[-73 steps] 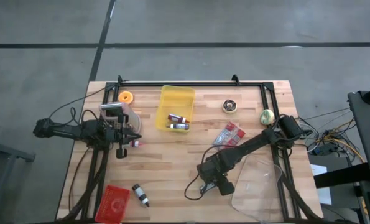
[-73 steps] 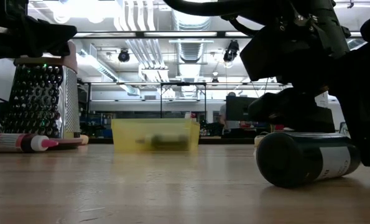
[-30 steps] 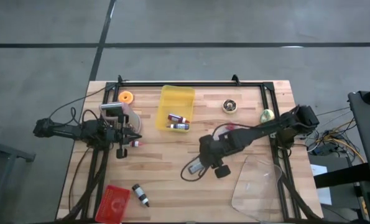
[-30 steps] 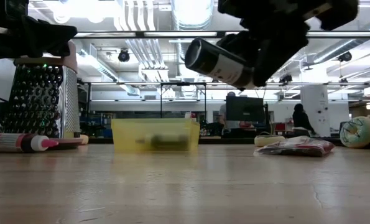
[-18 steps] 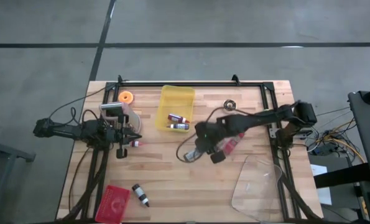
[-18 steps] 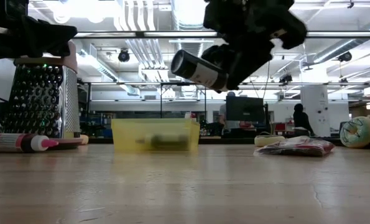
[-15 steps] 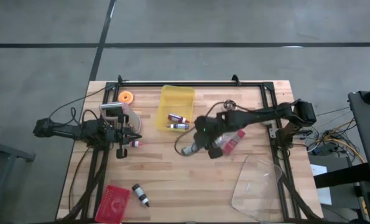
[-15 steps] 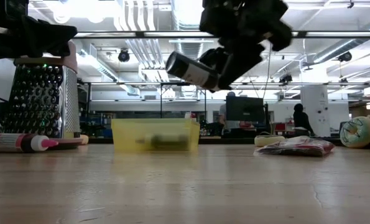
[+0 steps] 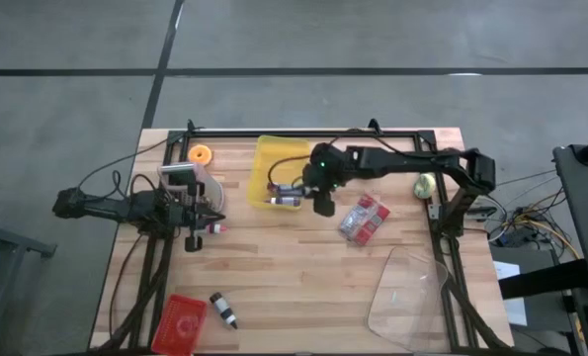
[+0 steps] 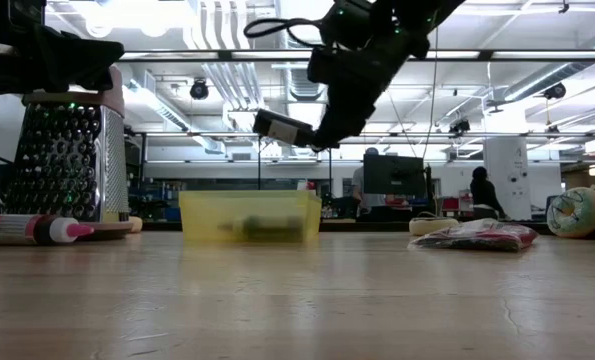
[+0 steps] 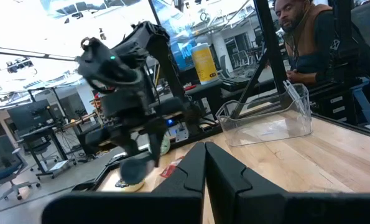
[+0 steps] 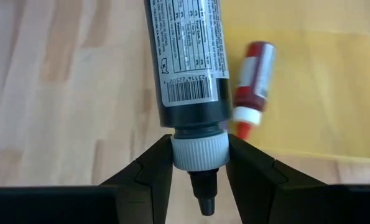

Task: Pick & Place Food Item
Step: Put the right black food coloring into the yellow bin

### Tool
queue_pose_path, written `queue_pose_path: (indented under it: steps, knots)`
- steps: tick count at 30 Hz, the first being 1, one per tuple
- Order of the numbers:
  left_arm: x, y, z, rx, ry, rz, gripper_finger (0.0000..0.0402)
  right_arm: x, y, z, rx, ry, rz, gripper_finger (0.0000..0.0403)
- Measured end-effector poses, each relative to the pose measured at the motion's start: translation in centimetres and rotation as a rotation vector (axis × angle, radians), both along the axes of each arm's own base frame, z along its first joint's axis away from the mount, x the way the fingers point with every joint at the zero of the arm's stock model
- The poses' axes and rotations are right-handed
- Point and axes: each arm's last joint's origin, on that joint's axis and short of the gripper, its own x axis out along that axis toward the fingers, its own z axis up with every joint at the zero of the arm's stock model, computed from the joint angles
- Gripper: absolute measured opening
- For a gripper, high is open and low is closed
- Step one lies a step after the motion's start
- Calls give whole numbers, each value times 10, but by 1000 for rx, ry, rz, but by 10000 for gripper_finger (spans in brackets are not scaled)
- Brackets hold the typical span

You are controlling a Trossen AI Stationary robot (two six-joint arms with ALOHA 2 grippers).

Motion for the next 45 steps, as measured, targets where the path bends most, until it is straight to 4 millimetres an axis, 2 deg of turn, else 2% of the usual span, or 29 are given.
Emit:
queue_pose_path:
  steps: [8, 13, 18, 25, 29, 38, 45]
  knots:
    - [0, 0, 0, 0, 0, 0, 13, 23, -15, 0, 19, -3, -61, 120]
    - [0, 0, 0, 0, 1, 0, 13, 31, -33, -5, 57, 58, -133, 124]
    - [0, 0, 0, 0, 2, 0, 13, 41, -51, -17, 65, 84, -169, 126]
    - [0, 0, 0, 0, 3, 0, 13, 54, -83, -45, 81, 130, -229, 119]
    - [0, 0, 0, 0, 2, 0, 13, 64, -95, -57, 98, 141, -258, 127]
    - [0, 0, 0, 0, 2, 0, 13, 79, -104, -67, 123, 200, -279, 121]
    - [0, 0, 0, 0, 2, 0, 13, 77, -106, -71, 123, 228, -314, 128]
